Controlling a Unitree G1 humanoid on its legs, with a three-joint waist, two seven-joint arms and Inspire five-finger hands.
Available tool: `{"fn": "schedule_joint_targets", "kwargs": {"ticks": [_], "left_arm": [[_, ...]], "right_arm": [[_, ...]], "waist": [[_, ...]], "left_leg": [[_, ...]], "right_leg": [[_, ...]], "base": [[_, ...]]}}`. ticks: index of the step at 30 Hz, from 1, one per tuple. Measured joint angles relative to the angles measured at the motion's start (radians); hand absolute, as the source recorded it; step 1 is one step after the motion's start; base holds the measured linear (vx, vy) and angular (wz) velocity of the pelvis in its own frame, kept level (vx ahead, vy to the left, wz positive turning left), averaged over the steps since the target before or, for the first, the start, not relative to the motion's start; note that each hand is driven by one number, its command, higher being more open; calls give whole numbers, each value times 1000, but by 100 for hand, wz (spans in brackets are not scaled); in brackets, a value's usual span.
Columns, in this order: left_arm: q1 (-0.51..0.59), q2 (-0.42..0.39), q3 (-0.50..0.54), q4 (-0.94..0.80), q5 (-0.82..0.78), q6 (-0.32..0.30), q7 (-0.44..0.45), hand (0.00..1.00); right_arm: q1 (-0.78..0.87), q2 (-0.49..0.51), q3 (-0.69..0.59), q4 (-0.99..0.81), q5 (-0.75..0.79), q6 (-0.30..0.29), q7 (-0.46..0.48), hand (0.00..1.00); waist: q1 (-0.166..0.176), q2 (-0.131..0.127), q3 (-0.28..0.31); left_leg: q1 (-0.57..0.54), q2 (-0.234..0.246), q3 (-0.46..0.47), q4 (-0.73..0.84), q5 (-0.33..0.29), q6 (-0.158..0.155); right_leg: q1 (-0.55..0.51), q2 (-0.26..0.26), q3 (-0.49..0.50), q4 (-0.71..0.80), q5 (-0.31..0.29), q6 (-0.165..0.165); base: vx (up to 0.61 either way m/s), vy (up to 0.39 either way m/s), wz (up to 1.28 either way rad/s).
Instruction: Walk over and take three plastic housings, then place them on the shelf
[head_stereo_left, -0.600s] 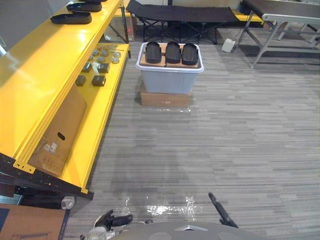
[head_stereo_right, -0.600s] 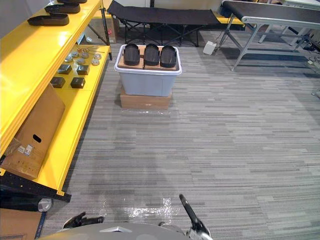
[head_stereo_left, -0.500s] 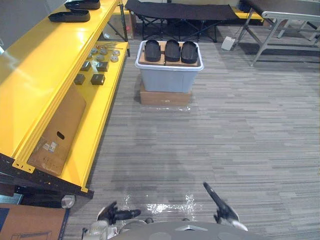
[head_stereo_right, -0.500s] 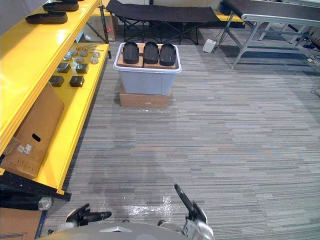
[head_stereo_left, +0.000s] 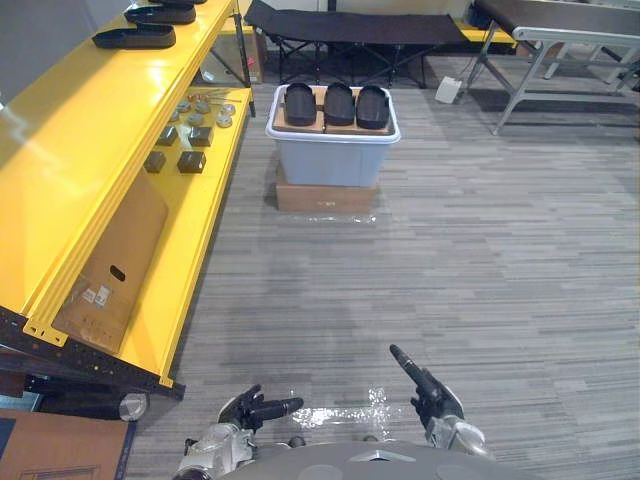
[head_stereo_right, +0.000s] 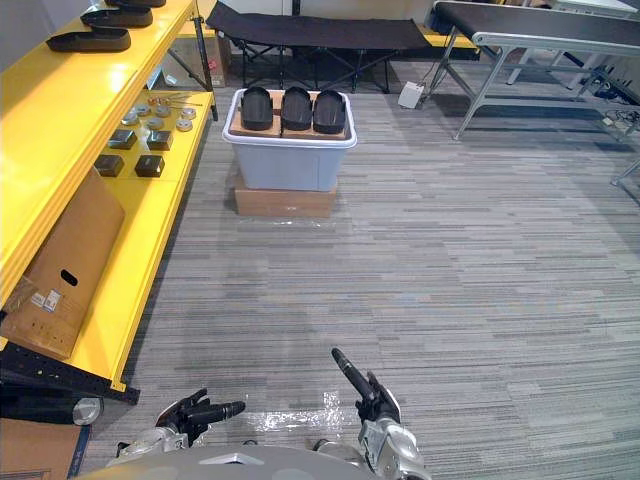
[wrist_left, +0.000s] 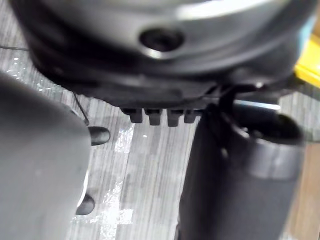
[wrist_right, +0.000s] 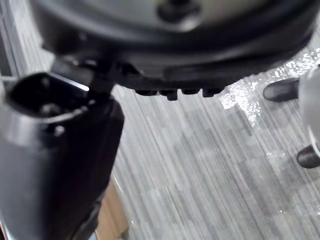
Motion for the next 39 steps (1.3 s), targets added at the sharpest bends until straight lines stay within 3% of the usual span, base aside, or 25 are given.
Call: {"fn": "schedule_joint_targets", "kwargs": {"ticks": [10, 16, 18, 21, 22, 23, 25, 29, 32, 34, 35, 36, 37, 38, 39], "left_arm": [[36, -15, 73, 1, -29, -35, -2, 100], [31, -8, 69, 17, -28, -35, -84, 100], [27, -7, 56, 16, -27, -37, -110, 100], [14, 5, -1, 14, -26, -41, -125, 100], [-5, 11, -27, 12, -26, -37, -131, 100], [-7, 16, -32, 12, -26, -35, -132, 100], [-14, 33, -38, 12, -26, -24, -136, 100], [-19, 46, -22, 12, -23, 12, -132, 100], [-20, 45, -15, 12, -14, 37, -113, 100], [-13, 34, 14, 7, -37, 52, -77, 100], [17, 13, 64, 6, -46, 52, -61, 100], [20, 8, 96, -4, -58, 49, -55, 100], [26, -3, 148, -28, -86, 34, -41, 100], [32, -21, 186, -42, -119, 15, -21, 100], [33, -25, 193, -41, -130, 10, -14, 100]], "right_arm": [[28, 15, -39, 37, 26, -7, 44, 100], [23, 13, -35, 37, -15, -7, 30, 100], [22, 12, -35, 35, -14, -7, 28, 100], [13, 5, -35, 28, -9, -9, 25, 100], [5, 6, -35, 20, 5, -23, 25, 100], [12, 8, -34, 21, 5, -32, 26, 100], [20, 20, -39, 21, 8, -50, 34, 100], [27, 27, -50, 11, 13, -51, 68, 100], [31, 26, -53, -7, -17, -48, 71, 100], [29, 21, -53, -6, -16, -29, 67, 100], [28, 6, -53, -5, -16, -9, 69, 100], [28, 4, -49, -3, -18, -5, 67, 100], [29, -10, -48, 5, -15, -3, 67, 100], [27, -28, -48, 6, -17, -3, 66, 100], [24, -33, -48, 16, -17, -5, 65, 100]], "waist": [[-10, 1, -4], [-13, -3, -5], [-13, -11, 0], [-23, -4, 23], [-31, 0, 43], [-32, 2, 45], [-23, -18, 57], [-26, -27, 67], [-27, -35, 66], [-27, -30, 61], [-26, -12, 46], [-27, -2, 45], [-23, 28, 38], [-12, 53, 48], [-6, 60, 50]], "left_leg": [[1, -13, -19, -14, 27, 20], [0, -17, -16, -15, 28, 23], [-5, -22, -18, -14, 17, 20], [13, -17, -33, -13, 14, 35], [34, -5, -41, -9, 19, 48], [36, 0, -45, -9, 15, 47], [49, 27, -58, -5, -11, 45], [56, 79, -39, 88, -84, -8], [87, 80, -40, 161, -176, -45], [86, 97, -45, 245, -263, -82], [73, 140, -45, 354, -317, -121], [19, 170, -46, 486, -333, -128], [-126, 248, -46, 794, -302, -118], [-230, 320, -53, 1011, -251, -128], [-252, 324, -56, 1052, -253, -131]], "right_leg": [[1, -13, -25, 7, -4, -5], [-2, -16, -26, 4, -2, 3], [-34, -34, -29, 74, -37, 14], [-127, -66, -18, 313, -72, 28], [-154, -64, -11, 377, -87, 17], [-159, -58, -5, 367, -95, 4], [-199, -36, 5, 342, -103, -3], [-265, -14, 8, 291, -72, 32], [-277, -23, 39, 316, -85, -5], [-259, -11, 29, 349, -116, -54], [-232, 22, 24, 340, -105, -71], [-225, 39, 19, 338, -105, -72], [-190, 80, 7, 305, -113, -86], [-113, 126, 4, 237, -107, -107], [-75, 134, 5, 215, -96, -119]], "base": [[-76, 0, 7], [-47, 7, 0], [8, 42, 5], [46, 58, 7], [69, 69, 17], [91, 50, 18], [100, -4, 7], [159, -35, -10], [257, -102, 1], [423, -240, 10], [499, -299, 13], [408, -278, 17], [455, -238, 15], [489, -243, 8], [575, -199, -8]]}}
